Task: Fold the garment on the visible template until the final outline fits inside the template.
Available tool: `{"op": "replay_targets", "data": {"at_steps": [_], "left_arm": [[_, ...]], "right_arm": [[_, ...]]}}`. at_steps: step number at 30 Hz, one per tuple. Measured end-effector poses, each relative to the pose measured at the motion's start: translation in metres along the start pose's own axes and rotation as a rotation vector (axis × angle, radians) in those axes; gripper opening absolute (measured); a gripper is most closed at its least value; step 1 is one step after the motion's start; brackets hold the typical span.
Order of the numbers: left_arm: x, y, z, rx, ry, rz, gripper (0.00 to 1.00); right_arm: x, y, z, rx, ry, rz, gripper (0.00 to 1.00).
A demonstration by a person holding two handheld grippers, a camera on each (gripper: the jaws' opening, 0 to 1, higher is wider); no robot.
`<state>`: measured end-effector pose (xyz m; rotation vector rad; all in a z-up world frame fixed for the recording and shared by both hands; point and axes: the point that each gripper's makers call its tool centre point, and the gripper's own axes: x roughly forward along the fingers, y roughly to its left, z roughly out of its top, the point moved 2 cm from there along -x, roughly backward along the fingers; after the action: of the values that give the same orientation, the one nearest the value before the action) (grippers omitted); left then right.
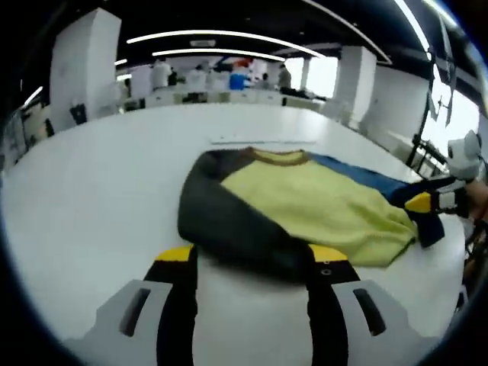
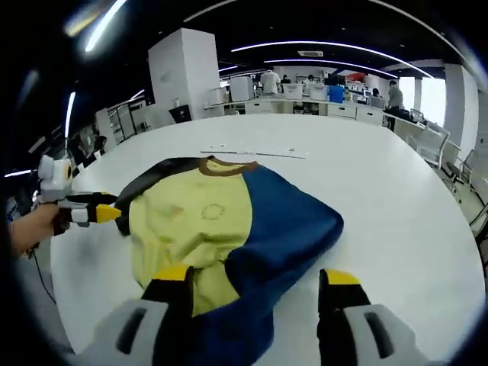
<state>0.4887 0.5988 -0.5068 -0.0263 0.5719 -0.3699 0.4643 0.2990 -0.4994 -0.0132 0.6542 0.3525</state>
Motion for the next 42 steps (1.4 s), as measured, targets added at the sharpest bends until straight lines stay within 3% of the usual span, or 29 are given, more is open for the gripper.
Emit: {"op": "replay_targets", "data": {"at_steps": [6,10,15,18,24,30,33,39,42], "left_arm": [[0.006,-0.012,-0.009,-0.03,0.023,-0.033,0.38],[0.008,-0.015,-0.012,-0.057,0.026,-0.027,0.33],[0.009,-0.015,-0.011,-0.058,0.022,-0.011,0.29],[0.011,-0.016,-0.011,-0.057,0.033,-0.018,0.18],[0.011,-0.013,-0.012,-0.06,0.045,-0.026,0.02],[-0.001,-0.009,-0.002,-0.041,0.022,-0.027,0.01],[-0.004,0.0,0.0,-0.048,0.026,-0.022,0.01],[-0.013,0.011,0.01,-0.063,0.01,-0.007,0.0],[-0.018,0.018,0.011,-0.094,0.015,-0.005,0.0]], "right_arm": [[-0.008,0.0,-0.007,0.022,-0.003,-0.021,0.36],[-0.018,-0.005,-0.016,0.045,0.025,-0.078,0.2],[-0.022,-0.007,-0.031,0.073,0.068,-0.094,0.12],[-0.023,-0.008,-0.032,0.068,0.075,-0.085,0.0],[-0.022,-0.021,-0.025,0.058,0.069,-0.098,0.0],[-0.027,-0.043,-0.014,0.032,0.074,-0.129,0.0],[-0.03,-0.055,-0.009,0.083,0.052,-0.141,0.0],[-0.034,-0.068,-0.006,0.096,0.053,-0.171,0.0],[-0.032,-0.082,0.0,0.153,0.029,-0.16,0.0]]}}
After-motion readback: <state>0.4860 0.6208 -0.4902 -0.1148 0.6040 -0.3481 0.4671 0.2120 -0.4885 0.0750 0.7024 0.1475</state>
